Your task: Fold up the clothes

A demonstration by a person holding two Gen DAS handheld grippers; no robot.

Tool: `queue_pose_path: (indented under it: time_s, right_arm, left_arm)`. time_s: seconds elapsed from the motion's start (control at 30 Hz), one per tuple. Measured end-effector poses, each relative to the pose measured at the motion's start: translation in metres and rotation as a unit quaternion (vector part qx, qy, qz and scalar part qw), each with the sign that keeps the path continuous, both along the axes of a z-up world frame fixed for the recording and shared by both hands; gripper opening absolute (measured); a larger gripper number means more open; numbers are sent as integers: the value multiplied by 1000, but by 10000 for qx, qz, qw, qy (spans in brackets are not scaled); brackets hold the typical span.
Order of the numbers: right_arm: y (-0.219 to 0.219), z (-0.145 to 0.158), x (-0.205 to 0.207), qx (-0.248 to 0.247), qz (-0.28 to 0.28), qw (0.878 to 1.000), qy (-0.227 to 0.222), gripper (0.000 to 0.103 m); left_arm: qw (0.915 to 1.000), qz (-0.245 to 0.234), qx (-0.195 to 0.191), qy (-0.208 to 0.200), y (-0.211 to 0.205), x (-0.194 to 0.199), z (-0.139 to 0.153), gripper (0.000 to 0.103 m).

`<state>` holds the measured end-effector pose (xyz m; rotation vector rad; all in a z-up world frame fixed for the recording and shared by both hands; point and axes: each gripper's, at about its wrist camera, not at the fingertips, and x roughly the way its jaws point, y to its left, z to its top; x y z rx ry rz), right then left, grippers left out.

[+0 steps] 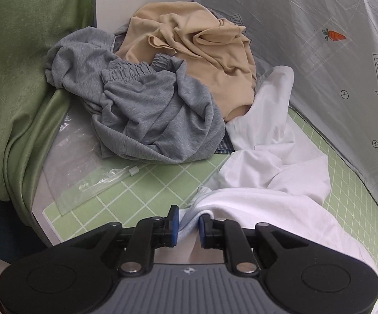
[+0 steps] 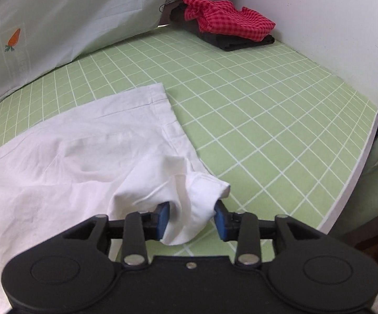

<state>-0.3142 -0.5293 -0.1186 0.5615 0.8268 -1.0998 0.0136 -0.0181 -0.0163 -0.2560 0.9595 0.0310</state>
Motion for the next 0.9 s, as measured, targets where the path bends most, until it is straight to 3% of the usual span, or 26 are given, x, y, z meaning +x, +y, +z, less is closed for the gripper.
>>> queue_pose_path:
  time_s: [0.07, 0.13, 0.3, 0.43, 0.53, 0.67, 0.9]
  right_arm:
    - [-5, 9, 5, -109, -28, 9999, -62, 61]
    - [-10, 20, 14, -237, 74, 9997, -55, 76]
    - [-11, 50, 42, -775, 458, 9957, 234, 78]
    - [-13, 74, 50, -1031, 427, 9936, -168, 83]
    - [-20, 78, 65, -890, 430, 9943, -405, 89]
    - [-25, 66, 95, -528, 614, 9954, -511, 89]
    - [-36, 51, 157, -214, 730, 9953, -601, 89]
  left_arm:
    - [9999, 115, 55, -51, -5, 2, 8, 40]
    - [9996, 245, 102, -90, -10, 3, 16, 49]
    - [9991, 396, 153, -64, -16, 13, 35, 49]
    - [9974, 649, 230, -198, -18, 21, 48, 51]
    - [9930, 860, 268, -767, -23, 29, 64, 74]
    - [9920, 730, 145, -1021, -39, 53, 69, 80]
    - [9998, -198, -35, -9, -105, 100, 7, 82]
